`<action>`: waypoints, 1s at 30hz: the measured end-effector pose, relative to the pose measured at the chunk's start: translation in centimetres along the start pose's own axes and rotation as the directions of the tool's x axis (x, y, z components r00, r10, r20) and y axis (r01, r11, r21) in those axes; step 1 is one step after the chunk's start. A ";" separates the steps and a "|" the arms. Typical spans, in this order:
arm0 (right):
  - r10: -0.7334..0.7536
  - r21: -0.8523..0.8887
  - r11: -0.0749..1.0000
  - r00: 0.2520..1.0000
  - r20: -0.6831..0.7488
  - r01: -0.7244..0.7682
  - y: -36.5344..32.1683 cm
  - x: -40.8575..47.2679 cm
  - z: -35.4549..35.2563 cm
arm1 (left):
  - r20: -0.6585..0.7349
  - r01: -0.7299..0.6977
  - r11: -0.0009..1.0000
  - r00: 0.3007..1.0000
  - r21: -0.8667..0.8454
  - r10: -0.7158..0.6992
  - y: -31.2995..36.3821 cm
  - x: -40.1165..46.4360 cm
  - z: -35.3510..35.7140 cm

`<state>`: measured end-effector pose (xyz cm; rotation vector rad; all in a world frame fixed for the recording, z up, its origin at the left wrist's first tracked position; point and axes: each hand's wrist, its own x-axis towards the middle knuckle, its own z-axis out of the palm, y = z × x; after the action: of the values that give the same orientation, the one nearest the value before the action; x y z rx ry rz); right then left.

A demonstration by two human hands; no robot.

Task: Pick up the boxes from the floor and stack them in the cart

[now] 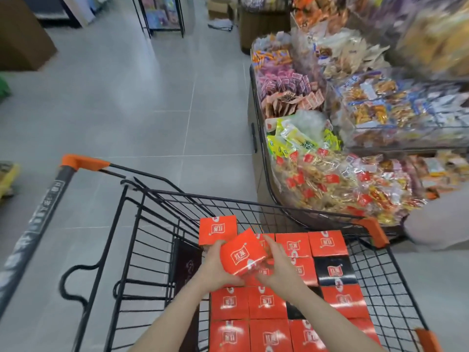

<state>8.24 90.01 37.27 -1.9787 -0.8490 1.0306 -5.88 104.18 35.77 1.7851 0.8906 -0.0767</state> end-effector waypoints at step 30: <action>0.068 -0.053 0.996 0.996 0.064 -0.065 0.3 4.1 0.3 | -0.202 -0.015 0.987 0.978 0.158 0.047 -2.5 2.0 -2.0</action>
<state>9.91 93.26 35.41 -2.0379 -0.8577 1.1279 -6.70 107.25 33.71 1.9783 1.0266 0.0619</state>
